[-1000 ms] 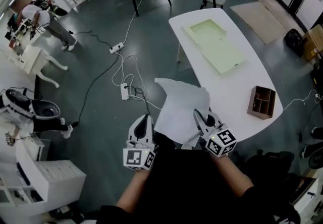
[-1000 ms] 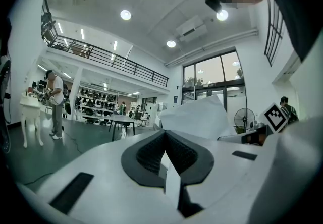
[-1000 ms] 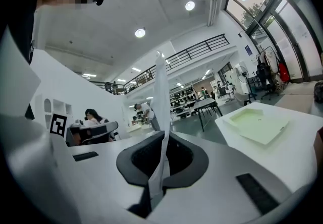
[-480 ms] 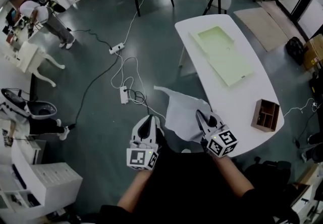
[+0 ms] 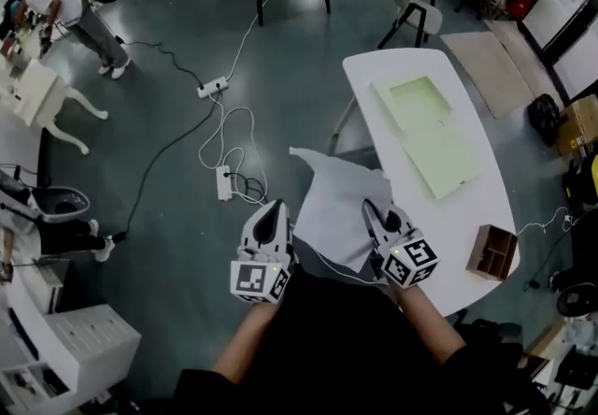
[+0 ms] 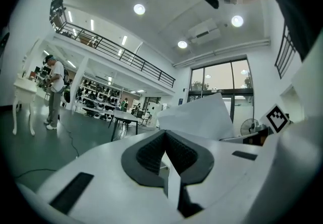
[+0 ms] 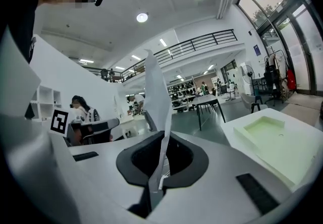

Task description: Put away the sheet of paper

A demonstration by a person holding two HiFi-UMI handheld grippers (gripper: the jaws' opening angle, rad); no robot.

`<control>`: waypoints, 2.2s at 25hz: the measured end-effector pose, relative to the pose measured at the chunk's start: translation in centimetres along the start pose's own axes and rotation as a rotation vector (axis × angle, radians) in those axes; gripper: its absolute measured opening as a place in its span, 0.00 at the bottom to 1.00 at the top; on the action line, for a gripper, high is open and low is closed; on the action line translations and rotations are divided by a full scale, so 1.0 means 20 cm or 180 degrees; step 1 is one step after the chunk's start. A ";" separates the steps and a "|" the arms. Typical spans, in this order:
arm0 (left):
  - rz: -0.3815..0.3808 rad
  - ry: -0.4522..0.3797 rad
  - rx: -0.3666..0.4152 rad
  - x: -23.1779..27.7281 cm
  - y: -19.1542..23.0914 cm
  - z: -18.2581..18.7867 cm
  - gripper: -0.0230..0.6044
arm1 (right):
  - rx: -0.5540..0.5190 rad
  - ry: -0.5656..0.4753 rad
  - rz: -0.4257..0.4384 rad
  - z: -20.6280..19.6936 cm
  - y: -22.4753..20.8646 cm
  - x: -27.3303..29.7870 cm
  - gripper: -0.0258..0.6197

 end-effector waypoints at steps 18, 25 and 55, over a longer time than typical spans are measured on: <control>-0.0045 0.0132 -0.0114 0.69 0.67 0.25 0.04 | 0.0057 0.0170 -0.0258 0.27 -0.33 0.89 0.04; -0.0209 0.0057 -0.0142 0.83 0.87 0.29 0.04 | 0.0093 0.0193 -0.0463 0.26 -0.42 0.99 0.04; -0.1651 0.0648 0.0139 1.52 0.04 0.07 0.04 | 0.0724 -0.0465 -0.1939 0.19 -0.96 0.23 0.04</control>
Point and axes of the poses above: the fingertips, and each gripper's own axes: x forward along the fingers, y to its left, z out of its top, the point moved 2 cm from there along -x, backward along the fingers, and after that the axes turned 15 degrees about z, right-handed, at the moved point
